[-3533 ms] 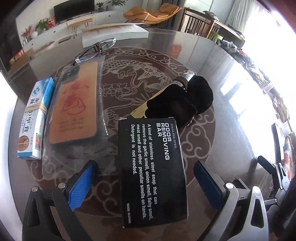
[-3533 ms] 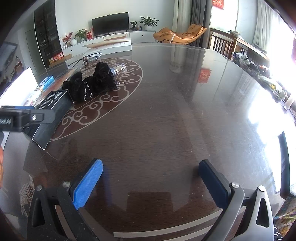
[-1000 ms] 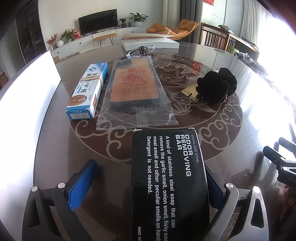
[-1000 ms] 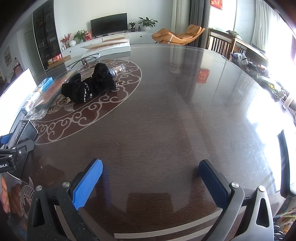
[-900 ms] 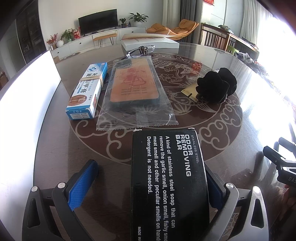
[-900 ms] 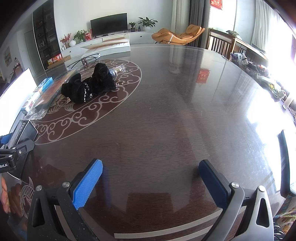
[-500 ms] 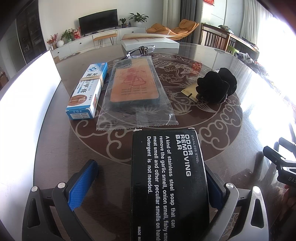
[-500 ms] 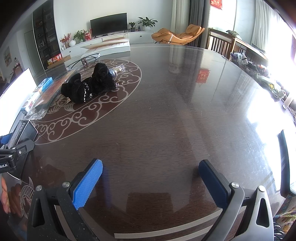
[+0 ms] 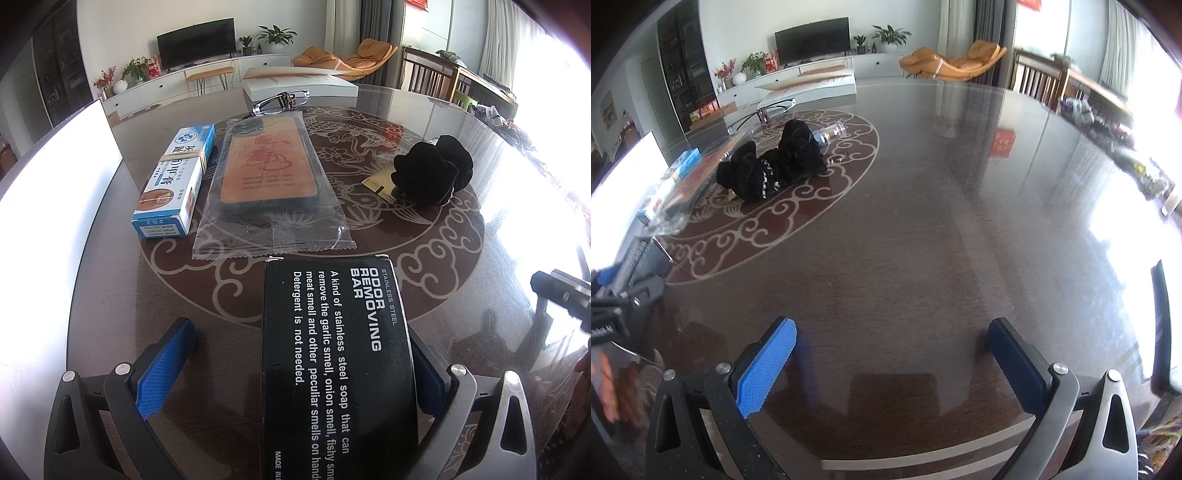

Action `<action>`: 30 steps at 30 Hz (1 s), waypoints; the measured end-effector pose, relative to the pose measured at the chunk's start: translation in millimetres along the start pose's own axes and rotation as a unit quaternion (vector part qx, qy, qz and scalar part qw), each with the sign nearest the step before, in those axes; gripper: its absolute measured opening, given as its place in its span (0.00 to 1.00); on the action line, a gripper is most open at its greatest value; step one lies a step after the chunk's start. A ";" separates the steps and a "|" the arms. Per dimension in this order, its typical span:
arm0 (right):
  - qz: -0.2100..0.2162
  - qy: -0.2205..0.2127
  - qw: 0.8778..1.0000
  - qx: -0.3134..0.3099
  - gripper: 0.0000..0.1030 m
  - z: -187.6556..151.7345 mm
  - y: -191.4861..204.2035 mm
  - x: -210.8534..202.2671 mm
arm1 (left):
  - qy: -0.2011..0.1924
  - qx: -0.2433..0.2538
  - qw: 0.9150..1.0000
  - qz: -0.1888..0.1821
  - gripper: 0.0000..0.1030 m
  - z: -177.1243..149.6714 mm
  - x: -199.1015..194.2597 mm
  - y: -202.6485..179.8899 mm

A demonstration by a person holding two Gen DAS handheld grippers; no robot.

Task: Organize objects
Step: 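Move the right tool toward the black knit item while the left tool holds the box, then grasp the black knit item with the right tool and lift it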

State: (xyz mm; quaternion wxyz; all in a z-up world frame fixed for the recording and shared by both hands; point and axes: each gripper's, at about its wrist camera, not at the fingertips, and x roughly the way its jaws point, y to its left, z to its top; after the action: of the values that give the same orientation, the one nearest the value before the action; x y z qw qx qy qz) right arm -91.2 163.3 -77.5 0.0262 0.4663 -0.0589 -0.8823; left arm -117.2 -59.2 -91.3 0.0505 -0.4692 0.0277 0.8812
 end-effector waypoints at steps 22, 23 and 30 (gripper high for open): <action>0.086 0.052 0.987 -0.128 0.32 79.9 78.7 64.5 | -0.001 0.000 1.000 0.001 1.00 -0.2 0.3 0.5; 0.095 0.050 0.984 -0.142 0.32 72.7 69.6 54.9 | -0.001 0.000 1.000 0.001 1.00 -0.1 0.2 0.6; 0.096 0.063 0.984 -0.137 0.49 57.8 12.7 14.5 | 0.000 0.000 1.000 0.001 1.00 -0.1 0.7 0.7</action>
State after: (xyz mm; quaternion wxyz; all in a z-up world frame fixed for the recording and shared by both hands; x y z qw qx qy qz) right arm -147.2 153.8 -55.5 0.1779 0.5054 0.0203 -0.8441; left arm -117.6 -59.9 -91.9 0.0498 -0.4690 0.0283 0.8814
